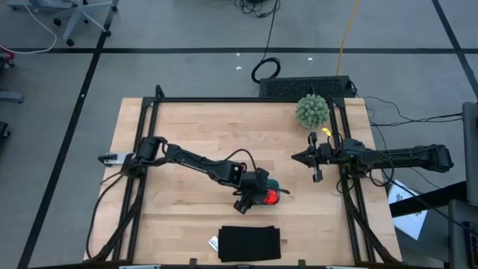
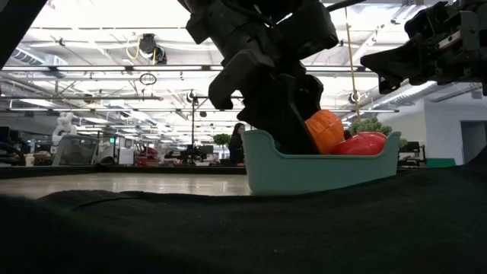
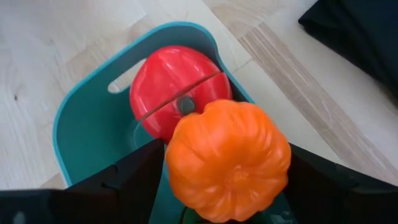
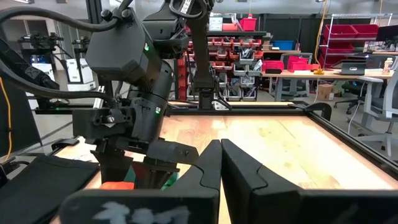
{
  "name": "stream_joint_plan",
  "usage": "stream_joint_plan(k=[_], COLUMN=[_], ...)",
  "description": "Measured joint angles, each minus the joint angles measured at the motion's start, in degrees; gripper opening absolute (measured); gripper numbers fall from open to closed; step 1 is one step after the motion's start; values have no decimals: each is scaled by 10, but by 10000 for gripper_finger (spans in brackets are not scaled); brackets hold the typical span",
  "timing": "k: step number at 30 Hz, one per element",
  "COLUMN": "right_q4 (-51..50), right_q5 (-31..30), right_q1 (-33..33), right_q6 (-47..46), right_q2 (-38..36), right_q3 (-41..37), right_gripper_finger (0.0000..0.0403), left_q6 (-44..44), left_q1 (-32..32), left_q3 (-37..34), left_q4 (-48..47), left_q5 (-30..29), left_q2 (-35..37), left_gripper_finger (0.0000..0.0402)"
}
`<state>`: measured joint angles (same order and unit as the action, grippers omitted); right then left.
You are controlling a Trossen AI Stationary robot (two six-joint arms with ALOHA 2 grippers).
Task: Pick and placing Produce into tupperware
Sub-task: Put the pumpkin into the blue bin, then return to Home Position
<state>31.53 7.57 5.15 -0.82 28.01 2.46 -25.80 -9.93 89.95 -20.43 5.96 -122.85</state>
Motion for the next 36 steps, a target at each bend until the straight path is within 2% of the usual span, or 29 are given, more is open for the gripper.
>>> stream_joint_plan(k=[4,20,28,36], right_q4=[0,0,0,-1], right_q5=[0,0,0,0], right_q1=[0,0,0,0], right_q6=[0,0,0,-2], right_q2=[0,0,0,0], right_q3=[0,0,0,0], right_gripper_finger=[0,0,0,0], left_q6=[0,0,-14,-6], left_q1=[-2,-19,-28,-31], left_q3=[0,56,120,197], left_q4=[4,-84,-188,-285], left_q5=[0,-16,-62,-61], left_q2=[0,0,1,1], left_gripper_finger=[299,299,299,298])
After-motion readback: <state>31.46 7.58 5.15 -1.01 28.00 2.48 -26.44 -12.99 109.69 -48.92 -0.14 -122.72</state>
